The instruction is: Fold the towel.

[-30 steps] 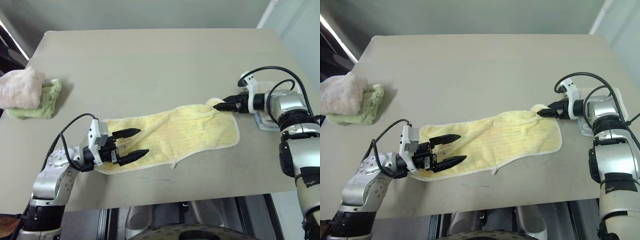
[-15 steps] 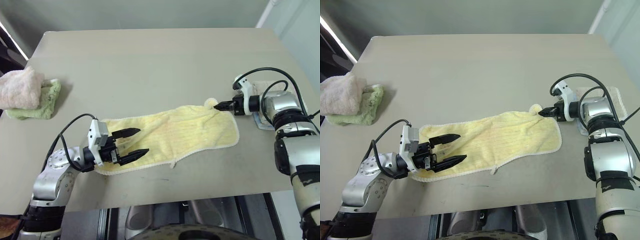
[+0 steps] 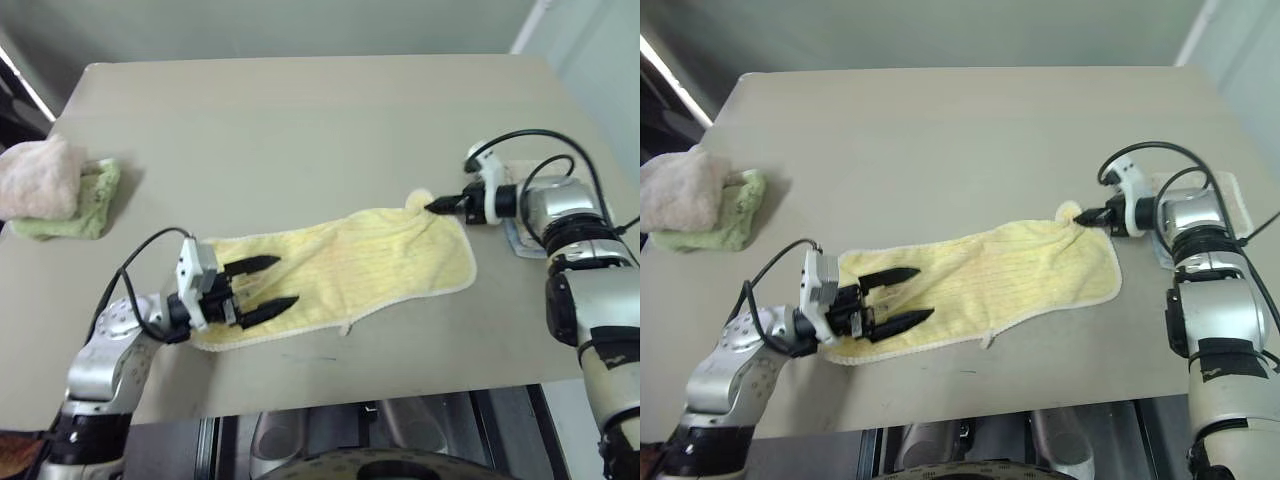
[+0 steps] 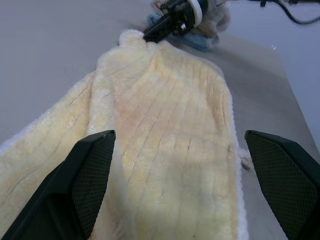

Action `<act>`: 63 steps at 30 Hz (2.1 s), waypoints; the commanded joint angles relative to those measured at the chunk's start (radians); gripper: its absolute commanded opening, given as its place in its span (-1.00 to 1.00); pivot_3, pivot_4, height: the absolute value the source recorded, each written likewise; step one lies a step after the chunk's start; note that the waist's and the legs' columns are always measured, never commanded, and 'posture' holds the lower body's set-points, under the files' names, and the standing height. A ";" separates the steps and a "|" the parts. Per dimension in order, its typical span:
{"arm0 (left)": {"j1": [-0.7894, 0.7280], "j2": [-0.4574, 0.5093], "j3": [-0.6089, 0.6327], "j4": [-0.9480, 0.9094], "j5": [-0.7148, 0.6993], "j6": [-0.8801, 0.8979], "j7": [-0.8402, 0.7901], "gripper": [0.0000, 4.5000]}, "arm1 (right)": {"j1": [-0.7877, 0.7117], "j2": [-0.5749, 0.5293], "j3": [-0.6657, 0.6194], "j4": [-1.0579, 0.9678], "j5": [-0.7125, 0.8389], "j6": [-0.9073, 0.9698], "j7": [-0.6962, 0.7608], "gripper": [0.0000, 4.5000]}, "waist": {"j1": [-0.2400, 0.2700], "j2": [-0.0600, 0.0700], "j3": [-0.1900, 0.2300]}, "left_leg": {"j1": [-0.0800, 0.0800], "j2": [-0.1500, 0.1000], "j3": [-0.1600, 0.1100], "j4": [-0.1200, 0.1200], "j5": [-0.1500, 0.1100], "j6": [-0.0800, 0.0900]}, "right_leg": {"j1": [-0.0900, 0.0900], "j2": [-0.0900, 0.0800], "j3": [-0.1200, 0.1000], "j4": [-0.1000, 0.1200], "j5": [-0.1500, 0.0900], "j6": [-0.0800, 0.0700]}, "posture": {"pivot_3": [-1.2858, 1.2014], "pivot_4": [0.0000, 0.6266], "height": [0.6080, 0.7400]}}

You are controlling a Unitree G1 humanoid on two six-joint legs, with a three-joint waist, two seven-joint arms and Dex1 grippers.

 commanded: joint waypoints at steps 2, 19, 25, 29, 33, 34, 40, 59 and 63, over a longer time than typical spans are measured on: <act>-0.165 -0.051 0.026 0.126 0.030 -0.086 0.043 1.00 | 0.115 -0.092 -0.133 -0.559 0.177 0.173 0.031 -0.98 | 0.012 0.000 0.000 | 0.001 0.000 -0.001 0.000 0.002 -0.002 | 0.001 0.000 -0.001 0.000 0.000 0.000 | 0.03 -0.52 0.44; -0.552 -0.049 0.019 0.681 0.181 -0.223 0.013 1.00 | 0.534 -0.078 -0.525 -1.531 0.635 0.615 -0.384 -0.98 | 0.007 -0.004 -0.001 | 0.003 -0.002 0.000 0.001 0.004 -0.001 | 0.006 0.001 0.000 -0.003 -0.004 0.017 | 0.03 -0.52 0.44; -0.601 0.037 -0.002 0.877 0.218 -0.233 -0.139 1.00 | 0.572 -0.116 -0.591 -1.588 0.765 0.636 -0.445 -0.98 | 0.005 -0.004 -0.001 | 0.003 -0.003 -0.001 0.001 0.004 -0.001 | 0.005 0.000 0.001 -0.003 -0.004 0.018 | 0.03 -0.52 0.44; -0.619 0.100 -0.011 0.952 0.212 -0.090 -0.249 1.00 | 0.597 -0.157 -0.600 -1.603 0.836 0.638 -0.468 -0.98 | 0.006 -0.004 -0.001 | 0.000 -0.003 -0.001 0.001 0.004 0.000 | 0.003 0.000 0.001 -0.003 -0.004 0.018 | 0.03 -0.52 0.44; -0.622 0.130 -0.020 1.010 0.248 -0.080 -0.284 1.00 | 0.601 -0.187 -0.597 -1.602 0.892 0.631 -0.498 -0.98 | 0.007 -0.004 -0.001 | -0.002 -0.003 -0.001 0.001 0.004 0.000 | 0.002 0.000 0.001 -0.003 -0.004 0.018 | 0.03 -0.52 0.44; -0.616 0.137 -0.026 1.023 0.261 -0.084 -0.290 1.00 | 0.602 -0.192 -0.593 -1.602 0.904 0.628 -0.505 -0.98 | 0.007 -0.004 -0.001 | -0.002 -0.003 -0.001 0.001 0.004 0.000 | 0.002 0.000 0.001 -0.003 -0.005 0.018 | 0.03 -0.52 0.44; -0.568 0.155 -0.058 1.036 0.312 -0.088 -0.324 1.00 | 0.600 -0.221 -0.567 -1.600 0.950 0.610 -0.530 -0.98 | 0.010 -0.004 -0.001 | -0.002 -0.003 -0.002 0.001 0.004 0.000 | 0.001 0.000 0.001 -0.003 -0.005 0.019 | 0.03 -0.52 0.44; -0.495 0.227 -0.062 1.058 0.327 -0.106 -0.459 -0.20 | 0.616 -0.268 -0.525 -1.568 0.980 0.546 -0.551 -1.00 | -0.002 -0.003 -0.002 | -0.001 -0.003 -0.001 0.000 0.001 0.001 | 0.000 0.000 0.002 -0.003 -0.006 0.018 | 0.03 -0.52 0.44; -0.515 0.217 -0.037 1.065 0.306 -0.098 -0.466 -0.73 | 0.624 -0.271 -0.519 -1.560 0.974 0.529 -0.547 -1.00 | -0.001 -0.003 -0.002 | -0.002 -0.003 -0.001 0.000 0.001 0.002 | 0.000 -0.001 0.002 -0.003 -0.006 0.017 | 0.03 -0.52 0.44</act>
